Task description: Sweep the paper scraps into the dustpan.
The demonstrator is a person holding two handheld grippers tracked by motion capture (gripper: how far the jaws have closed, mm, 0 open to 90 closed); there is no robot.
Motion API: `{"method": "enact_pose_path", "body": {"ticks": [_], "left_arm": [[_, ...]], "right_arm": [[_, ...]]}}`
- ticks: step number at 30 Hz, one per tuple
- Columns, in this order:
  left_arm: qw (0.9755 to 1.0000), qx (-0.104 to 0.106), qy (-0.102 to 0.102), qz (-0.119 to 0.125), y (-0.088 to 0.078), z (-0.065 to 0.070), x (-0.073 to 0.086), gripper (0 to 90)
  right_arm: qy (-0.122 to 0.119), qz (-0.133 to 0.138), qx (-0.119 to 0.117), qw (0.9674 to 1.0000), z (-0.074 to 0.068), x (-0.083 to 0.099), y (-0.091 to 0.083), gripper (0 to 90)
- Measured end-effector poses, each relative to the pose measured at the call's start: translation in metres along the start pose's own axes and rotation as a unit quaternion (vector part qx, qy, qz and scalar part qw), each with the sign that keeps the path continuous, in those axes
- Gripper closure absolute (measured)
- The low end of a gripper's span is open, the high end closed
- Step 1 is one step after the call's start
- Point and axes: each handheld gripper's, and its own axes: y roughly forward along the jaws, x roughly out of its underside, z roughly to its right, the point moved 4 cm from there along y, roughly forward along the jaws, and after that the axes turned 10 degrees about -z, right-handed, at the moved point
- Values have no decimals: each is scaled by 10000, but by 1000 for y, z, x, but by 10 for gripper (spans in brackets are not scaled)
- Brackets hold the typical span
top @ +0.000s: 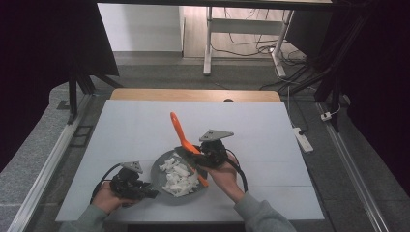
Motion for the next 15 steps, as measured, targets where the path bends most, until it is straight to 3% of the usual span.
{"method": "enact_pose_path", "body": {"ticks": [7, 15], "left_arm": [[10000, 2, -1, 2, 0, 0, 0, 615], [10000, 9, -12, 1, 1, 0, 0, 615]], "right_arm": [[63, 16, 265, 9996, 20, 1, -4, 704], [165, -272, 389, 9987, 34, 1, 26, 704]]}}
